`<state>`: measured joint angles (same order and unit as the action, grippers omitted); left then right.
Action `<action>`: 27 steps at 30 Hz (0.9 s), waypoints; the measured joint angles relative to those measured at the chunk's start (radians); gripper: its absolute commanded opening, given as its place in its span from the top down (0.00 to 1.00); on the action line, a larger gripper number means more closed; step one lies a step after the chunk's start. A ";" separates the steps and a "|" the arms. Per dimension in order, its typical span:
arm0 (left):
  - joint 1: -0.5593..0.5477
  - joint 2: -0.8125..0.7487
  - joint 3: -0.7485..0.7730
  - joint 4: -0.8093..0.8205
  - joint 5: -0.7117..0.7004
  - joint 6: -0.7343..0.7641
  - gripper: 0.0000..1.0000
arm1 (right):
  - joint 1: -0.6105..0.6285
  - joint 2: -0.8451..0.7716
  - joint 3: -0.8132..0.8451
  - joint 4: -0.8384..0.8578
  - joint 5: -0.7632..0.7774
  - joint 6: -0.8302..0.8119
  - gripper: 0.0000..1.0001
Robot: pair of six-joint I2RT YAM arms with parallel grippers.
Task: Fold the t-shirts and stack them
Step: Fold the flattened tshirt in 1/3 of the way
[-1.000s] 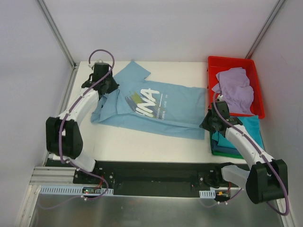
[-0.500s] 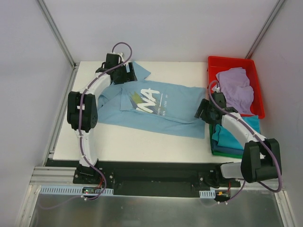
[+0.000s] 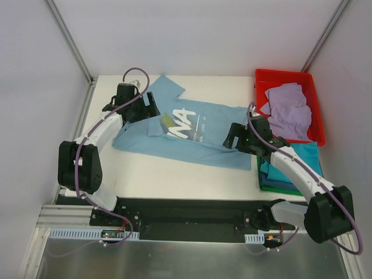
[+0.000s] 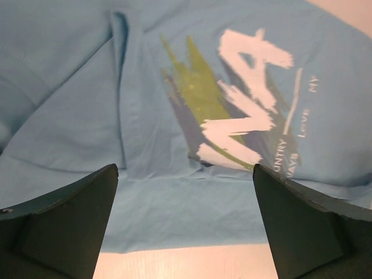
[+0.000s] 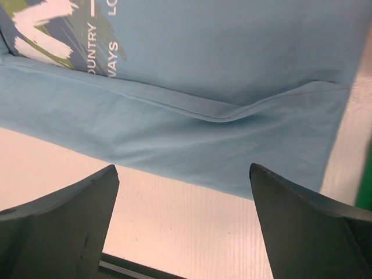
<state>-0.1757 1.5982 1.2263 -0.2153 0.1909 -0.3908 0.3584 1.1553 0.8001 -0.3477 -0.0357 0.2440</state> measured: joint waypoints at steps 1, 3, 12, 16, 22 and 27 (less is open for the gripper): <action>0.004 -0.002 -0.027 0.004 -0.006 -0.016 0.01 | 0.010 0.024 0.000 0.008 -0.017 0.000 0.04; 0.021 0.018 -0.070 0.010 -0.016 -0.043 0.01 | 0.018 0.088 0.000 0.034 -0.043 -0.002 0.04; 0.140 0.138 -0.183 0.031 -0.020 -0.152 0.01 | -0.024 0.445 0.110 0.100 -0.051 -0.026 0.04; 0.158 0.090 -0.253 0.087 -0.036 -0.201 0.01 | -0.048 0.483 0.137 0.126 -0.052 -0.026 0.04; 0.158 -0.107 -0.464 0.106 -0.119 -0.283 0.01 | -0.050 0.444 0.085 0.159 -0.063 -0.026 0.04; 0.158 -0.312 -0.623 0.051 -0.183 -0.359 0.01 | -0.042 0.325 -0.023 0.141 -0.088 -0.026 0.04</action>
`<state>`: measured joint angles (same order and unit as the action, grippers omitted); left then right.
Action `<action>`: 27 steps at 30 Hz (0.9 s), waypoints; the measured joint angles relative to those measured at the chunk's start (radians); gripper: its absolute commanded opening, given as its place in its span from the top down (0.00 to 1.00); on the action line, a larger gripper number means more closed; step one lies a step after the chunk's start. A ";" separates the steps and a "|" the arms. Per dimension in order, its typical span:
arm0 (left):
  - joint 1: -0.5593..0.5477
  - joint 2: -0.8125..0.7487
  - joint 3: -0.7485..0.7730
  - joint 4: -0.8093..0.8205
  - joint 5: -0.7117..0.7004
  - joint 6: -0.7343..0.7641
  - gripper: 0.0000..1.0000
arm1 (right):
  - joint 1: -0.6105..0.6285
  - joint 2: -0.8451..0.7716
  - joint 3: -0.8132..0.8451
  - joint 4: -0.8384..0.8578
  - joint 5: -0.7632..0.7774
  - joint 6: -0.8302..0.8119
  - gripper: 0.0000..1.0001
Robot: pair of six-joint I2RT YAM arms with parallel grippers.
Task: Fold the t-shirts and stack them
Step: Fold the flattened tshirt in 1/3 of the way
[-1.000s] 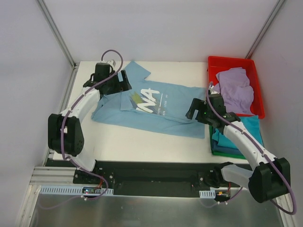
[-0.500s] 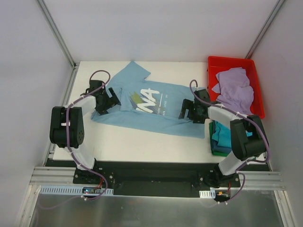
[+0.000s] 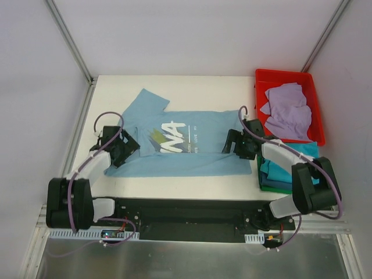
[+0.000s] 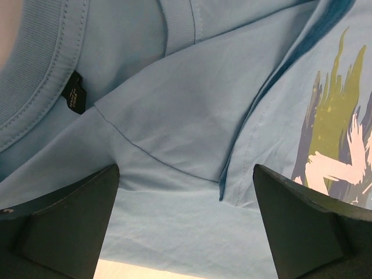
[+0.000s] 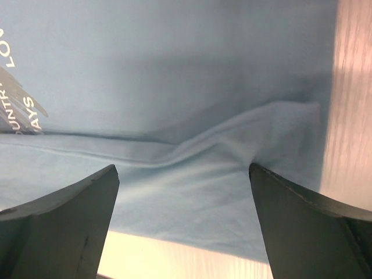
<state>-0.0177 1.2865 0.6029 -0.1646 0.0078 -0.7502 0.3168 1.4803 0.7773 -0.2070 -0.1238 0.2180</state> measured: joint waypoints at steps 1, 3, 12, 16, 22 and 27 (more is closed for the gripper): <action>0.000 -0.051 -0.032 -0.020 -0.010 -0.009 0.01 | 0.003 -0.030 -0.022 -0.008 -0.006 0.000 0.04; 0.000 -0.153 -0.087 -0.070 -0.024 -0.024 0.01 | 0.009 -0.093 -0.057 -0.027 -0.020 -0.003 0.04; -0.002 -0.415 -0.114 -0.186 0.008 -0.047 0.01 | 0.023 -0.314 -0.092 -0.058 -0.084 -0.051 0.04; -0.064 -0.332 -0.063 -0.184 0.036 -0.050 0.01 | 0.026 -0.365 -0.188 0.051 -0.125 -0.042 0.04; -0.165 -0.133 0.002 -0.177 0.044 -0.054 0.13 | 0.027 -0.365 -0.266 0.087 -0.118 -0.039 0.04; -0.172 -0.039 0.012 -0.156 0.043 -0.072 0.33 | 0.027 -0.324 -0.268 0.120 -0.113 -0.040 0.04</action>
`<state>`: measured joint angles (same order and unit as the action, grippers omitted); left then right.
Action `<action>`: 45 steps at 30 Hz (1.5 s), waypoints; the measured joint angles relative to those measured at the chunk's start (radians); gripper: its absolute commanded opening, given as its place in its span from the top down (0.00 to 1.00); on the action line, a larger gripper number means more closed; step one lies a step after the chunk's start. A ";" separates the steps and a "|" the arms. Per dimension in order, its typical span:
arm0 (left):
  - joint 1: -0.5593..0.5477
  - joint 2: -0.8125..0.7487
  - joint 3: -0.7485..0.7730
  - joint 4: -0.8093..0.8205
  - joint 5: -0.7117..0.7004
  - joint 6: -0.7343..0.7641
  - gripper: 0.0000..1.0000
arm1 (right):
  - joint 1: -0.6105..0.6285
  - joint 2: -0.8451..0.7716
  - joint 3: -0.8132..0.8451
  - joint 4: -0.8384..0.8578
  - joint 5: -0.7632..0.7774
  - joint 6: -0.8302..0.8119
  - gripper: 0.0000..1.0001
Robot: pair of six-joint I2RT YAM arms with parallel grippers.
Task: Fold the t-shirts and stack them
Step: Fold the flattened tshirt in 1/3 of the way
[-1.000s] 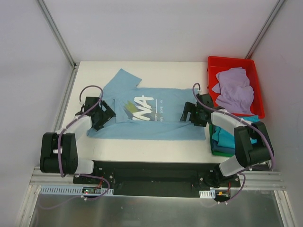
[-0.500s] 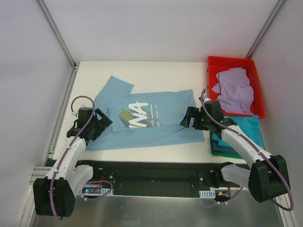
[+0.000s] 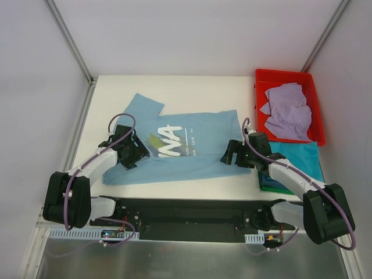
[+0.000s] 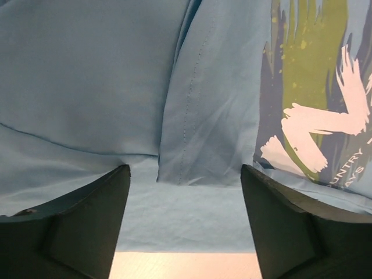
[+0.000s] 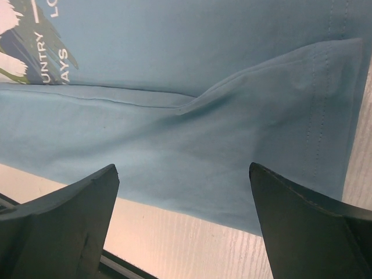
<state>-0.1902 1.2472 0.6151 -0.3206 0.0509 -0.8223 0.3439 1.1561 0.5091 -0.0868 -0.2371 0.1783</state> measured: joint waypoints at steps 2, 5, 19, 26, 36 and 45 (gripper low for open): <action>-0.001 0.016 0.001 0.008 0.001 -0.003 0.43 | 0.000 0.030 0.000 0.005 -0.005 0.000 0.04; -0.001 0.042 0.012 0.017 0.001 -0.005 0.58 | 0.000 0.064 0.004 0.010 -0.013 0.000 0.04; -0.001 0.126 0.087 0.037 -0.001 0.005 1.00 | 0.000 0.100 0.026 0.023 -0.015 0.000 0.04; -0.007 0.201 0.172 0.036 0.025 0.026 1.00 | 0.000 0.101 0.027 0.022 -0.014 -0.002 0.04; -0.042 0.313 0.329 0.047 0.043 0.033 0.98 | 0.000 0.101 0.030 0.014 -0.006 -0.005 0.04; -0.101 0.484 0.504 0.054 0.083 0.077 0.56 | 0.000 0.096 0.030 0.000 0.001 -0.008 0.04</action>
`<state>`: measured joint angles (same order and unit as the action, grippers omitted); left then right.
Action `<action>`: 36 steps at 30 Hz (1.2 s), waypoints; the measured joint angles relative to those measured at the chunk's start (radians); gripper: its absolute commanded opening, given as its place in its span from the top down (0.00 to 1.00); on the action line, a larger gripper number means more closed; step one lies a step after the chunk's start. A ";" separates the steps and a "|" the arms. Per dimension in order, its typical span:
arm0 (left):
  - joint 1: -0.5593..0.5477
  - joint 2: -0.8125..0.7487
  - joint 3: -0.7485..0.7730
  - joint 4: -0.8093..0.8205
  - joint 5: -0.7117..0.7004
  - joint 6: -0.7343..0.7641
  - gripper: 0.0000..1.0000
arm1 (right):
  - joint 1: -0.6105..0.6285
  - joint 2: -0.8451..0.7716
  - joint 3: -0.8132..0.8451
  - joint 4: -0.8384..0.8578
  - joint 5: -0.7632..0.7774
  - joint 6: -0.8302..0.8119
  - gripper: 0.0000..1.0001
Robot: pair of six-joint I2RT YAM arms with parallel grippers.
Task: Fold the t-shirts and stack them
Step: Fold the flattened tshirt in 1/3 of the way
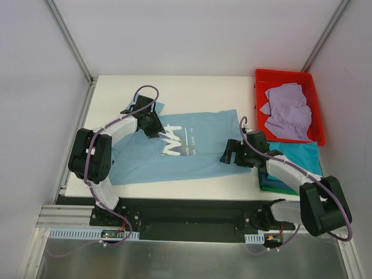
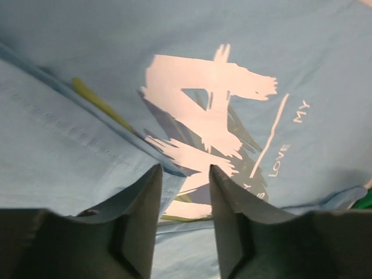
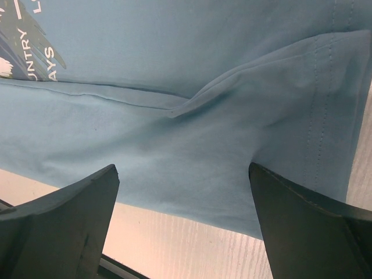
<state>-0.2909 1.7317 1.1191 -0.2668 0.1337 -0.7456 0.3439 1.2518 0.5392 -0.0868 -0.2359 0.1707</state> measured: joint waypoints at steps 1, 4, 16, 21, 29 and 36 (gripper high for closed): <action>-0.005 0.008 0.010 0.002 0.007 0.009 0.51 | 0.000 0.000 0.000 0.000 0.000 0.000 0.04; -0.018 0.022 0.031 0.001 0.027 0.027 0.31 | 0.000 0.000 0.001 -0.002 0.000 -0.001 0.04; -0.037 -0.129 -0.051 0.004 0.013 0.085 0.01 | 0.000 -0.029 0.001 -0.037 0.029 -0.005 0.04; -0.037 -0.295 -0.176 0.001 -0.051 0.083 0.01 | 0.000 -0.059 0.000 -0.045 0.046 -0.006 0.04; -0.037 -0.324 -0.310 -0.002 -0.118 0.066 0.01 | 0.012 -0.068 -0.003 -0.092 0.095 0.007 0.04; -0.037 -0.313 -0.327 0.018 -0.118 0.053 0.01 | 0.032 -0.163 -0.076 -0.108 0.122 0.055 0.04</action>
<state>-0.3275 1.4185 0.7925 -0.2489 0.0154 -0.6930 0.3763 1.0893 0.4633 -0.1951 -0.1143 0.2260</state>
